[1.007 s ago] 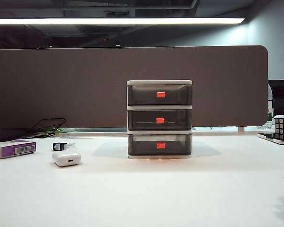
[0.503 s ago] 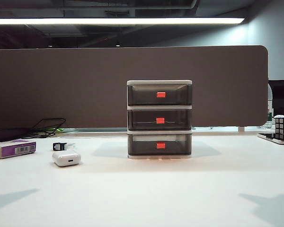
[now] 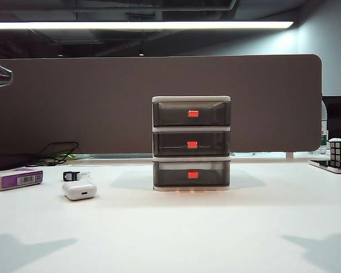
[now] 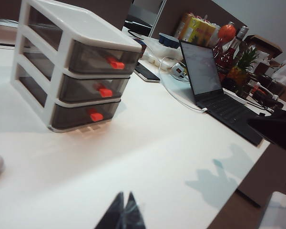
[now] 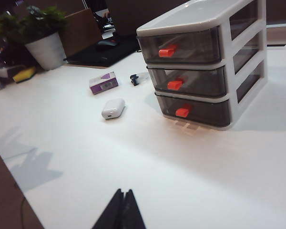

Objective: Open the second layer of the drawer on the table, pick up the earphone case on the table and put it in, and finally close the drawer.

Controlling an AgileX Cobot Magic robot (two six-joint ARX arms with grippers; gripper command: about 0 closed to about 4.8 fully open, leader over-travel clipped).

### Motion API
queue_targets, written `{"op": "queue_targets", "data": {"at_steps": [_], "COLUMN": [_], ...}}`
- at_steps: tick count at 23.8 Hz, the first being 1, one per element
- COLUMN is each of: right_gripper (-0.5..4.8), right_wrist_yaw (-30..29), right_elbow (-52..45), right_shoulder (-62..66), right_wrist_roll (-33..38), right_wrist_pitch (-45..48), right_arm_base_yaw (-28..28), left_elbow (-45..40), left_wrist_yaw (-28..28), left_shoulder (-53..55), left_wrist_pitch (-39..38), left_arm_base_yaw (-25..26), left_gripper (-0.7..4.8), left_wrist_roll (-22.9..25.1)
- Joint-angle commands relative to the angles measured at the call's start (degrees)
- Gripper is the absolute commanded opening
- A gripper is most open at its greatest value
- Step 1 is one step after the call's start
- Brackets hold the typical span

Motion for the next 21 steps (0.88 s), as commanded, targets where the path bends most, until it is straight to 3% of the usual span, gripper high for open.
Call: {"op": "queue_targets", "data": {"at_steps": [1, 5, 12, 16, 17, 20, 21], "right_gripper": [-0.05, -0.05, -0.05, -0.05, -0.05, -0.05, -0.05], "right_wrist_yaw": [-0.35, 1.01, 12.9, 17.38, 17.92, 17.94, 18.16], "right_elbow": [-0.17, 1.07, 4.83, 5.35, 5.64, 7.23, 8.33], "right_shoulder": [-0.11, -0.07, 0.09, 0.15, 0.13, 0.15, 0.17], "right_wrist_roll": [2.67, 3.06, 3.04, 5.33, 5.68, 5.62, 5.55], "right_wrist_pitch": [1.36, 5.33, 5.25, 5.11, 5.14, 5.07, 5.05], "right_arm_base_yaw": [0.13, 2.36, 10.12, 13.18, 13.55, 13.55, 13.51], "left_elbow": [0.13, 0.33, 2.82, 6.29, 7.5, 7.78, 7.8], "left_wrist_yaw": [-5.77, -11.23, -12.07, -10.54, -8.96, -8.9, -9.4], "left_shoulder": [0.2, 3.52, 20.68, 38.38, 45.68, 56.57, 62.4], "left_wrist_pitch": [1.42, 8.41, 21.31, 35.3, 42.16, 58.77, 68.67], "left_arm_base_yaw": [-6.01, -12.15, -12.68, -12.68, -12.68, -12.68, -12.68], "left_gripper": [-0.04, -0.03, -0.02, -0.02, -0.02, -0.01, 0.12], "left_wrist_roll": [0.02, -0.48, -1.42, -1.44, -2.08, -7.5, -11.04]}}
